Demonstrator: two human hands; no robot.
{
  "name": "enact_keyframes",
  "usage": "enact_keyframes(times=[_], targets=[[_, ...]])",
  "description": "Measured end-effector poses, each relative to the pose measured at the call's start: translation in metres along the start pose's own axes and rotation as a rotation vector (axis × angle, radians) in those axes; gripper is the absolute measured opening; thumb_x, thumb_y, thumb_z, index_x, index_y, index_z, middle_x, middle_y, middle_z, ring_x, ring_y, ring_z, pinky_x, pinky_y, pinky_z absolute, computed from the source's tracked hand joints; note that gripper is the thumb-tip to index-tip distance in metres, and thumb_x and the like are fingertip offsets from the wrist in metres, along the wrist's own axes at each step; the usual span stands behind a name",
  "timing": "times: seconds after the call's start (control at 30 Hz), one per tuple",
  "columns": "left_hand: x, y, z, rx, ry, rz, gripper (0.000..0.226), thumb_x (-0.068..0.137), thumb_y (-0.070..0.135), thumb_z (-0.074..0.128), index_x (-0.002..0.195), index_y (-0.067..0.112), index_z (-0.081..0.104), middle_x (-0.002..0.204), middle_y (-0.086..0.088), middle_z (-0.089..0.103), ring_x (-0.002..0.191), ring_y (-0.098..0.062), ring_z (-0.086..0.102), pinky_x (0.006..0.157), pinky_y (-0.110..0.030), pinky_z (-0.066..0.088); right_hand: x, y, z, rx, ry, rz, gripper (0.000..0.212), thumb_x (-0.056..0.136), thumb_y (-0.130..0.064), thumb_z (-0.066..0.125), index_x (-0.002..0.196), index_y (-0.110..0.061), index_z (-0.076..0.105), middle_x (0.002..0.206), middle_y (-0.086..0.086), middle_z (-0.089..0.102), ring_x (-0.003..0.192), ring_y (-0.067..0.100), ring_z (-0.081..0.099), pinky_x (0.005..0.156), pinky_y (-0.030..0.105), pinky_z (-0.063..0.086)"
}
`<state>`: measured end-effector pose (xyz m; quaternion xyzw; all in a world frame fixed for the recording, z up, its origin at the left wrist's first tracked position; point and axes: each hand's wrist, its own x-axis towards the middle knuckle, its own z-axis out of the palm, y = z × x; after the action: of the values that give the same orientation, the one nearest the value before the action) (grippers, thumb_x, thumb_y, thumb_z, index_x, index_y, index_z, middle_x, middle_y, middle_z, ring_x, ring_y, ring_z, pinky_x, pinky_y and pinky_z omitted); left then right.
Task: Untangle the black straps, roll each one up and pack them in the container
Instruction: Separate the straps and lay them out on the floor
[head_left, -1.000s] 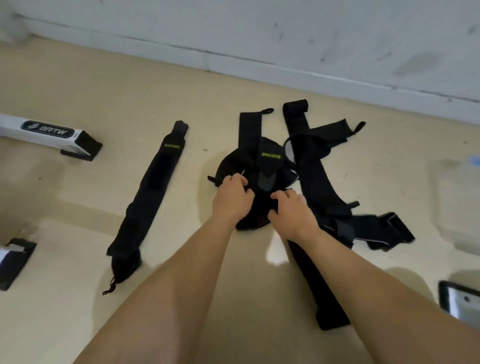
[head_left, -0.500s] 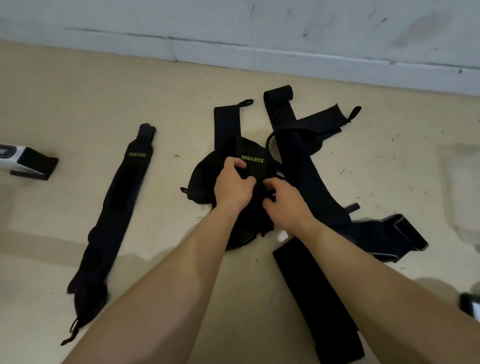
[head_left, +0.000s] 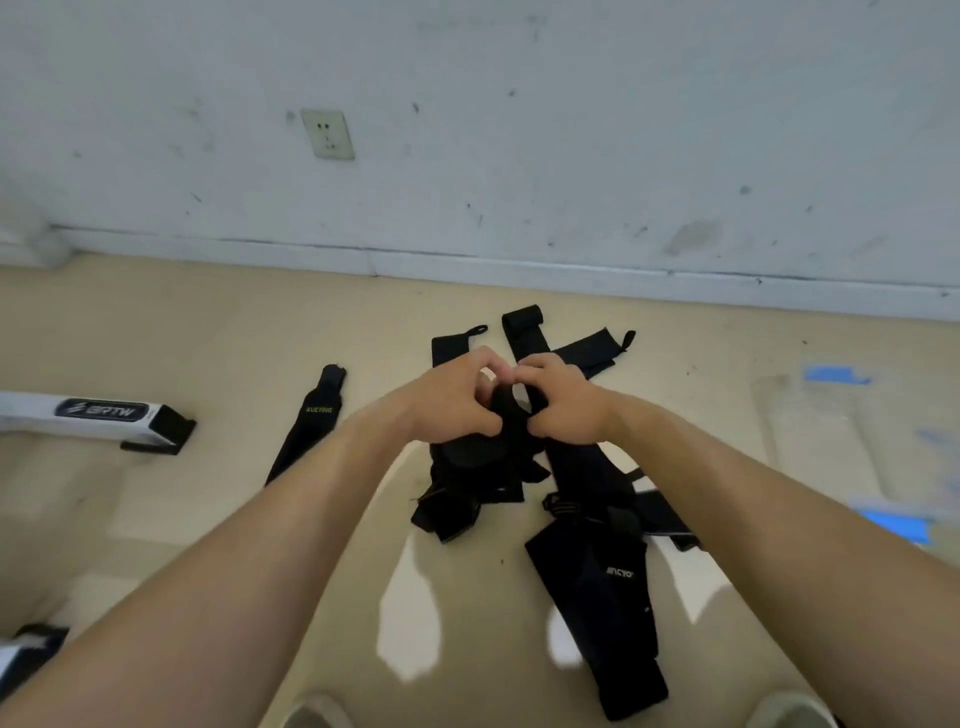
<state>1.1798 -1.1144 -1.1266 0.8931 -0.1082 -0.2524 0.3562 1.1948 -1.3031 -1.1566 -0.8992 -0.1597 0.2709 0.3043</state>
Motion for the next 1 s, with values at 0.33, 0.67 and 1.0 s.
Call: enact_keyframes(times=[0.33, 0.67, 1.0], targets=[[-0.083, 0.059, -0.053, -0.257, -0.015, 0.068, 0.030, 0.089, 0.013, 0.076, 0.115, 0.023, 0.065, 0.089, 0.002, 0.075, 0.082, -0.014, 0.070, 0.083, -0.028, 0.049, -0.098, -0.076, -0.063, 0.303, 0.002, -0.156, 0.020, 0.076, -0.031, 0.067, 0.073, -0.016, 0.054, 0.072, 0.002, 0.049, 0.073, 0.021, 0.046, 0.072, 0.036, 0.033], [-0.089, 0.064, -0.004, -0.397, -0.011, 0.145, 0.060, 0.078, -0.015, 0.065, 0.128, 0.017, 0.060, 0.131, -0.005, 0.062, 0.095, -0.014, 0.071, 0.076, -0.020, 0.054, -0.125, -0.061, -0.049, 0.806, 0.152, -0.104, 0.009, 0.080, -0.018, 0.061, 0.078, -0.018, 0.052, 0.071, 0.002, 0.048, 0.066, 0.016, 0.046, 0.062, 0.031, 0.034], [-0.071, 0.063, -0.004, -0.385, 0.163, 0.111, 0.046, 0.083, -0.009, 0.076, 0.119, 0.018, 0.069, 0.122, -0.001, 0.071, 0.084, 0.001, 0.071, 0.089, -0.021, 0.052, -0.116, -0.045, -0.069, 1.009, 0.349, 0.096, 0.015, 0.087, -0.013, 0.050, 0.072, -0.011, 0.053, 0.060, 0.002, 0.056, 0.049, 0.017, 0.052, 0.046, 0.023, 0.039]])
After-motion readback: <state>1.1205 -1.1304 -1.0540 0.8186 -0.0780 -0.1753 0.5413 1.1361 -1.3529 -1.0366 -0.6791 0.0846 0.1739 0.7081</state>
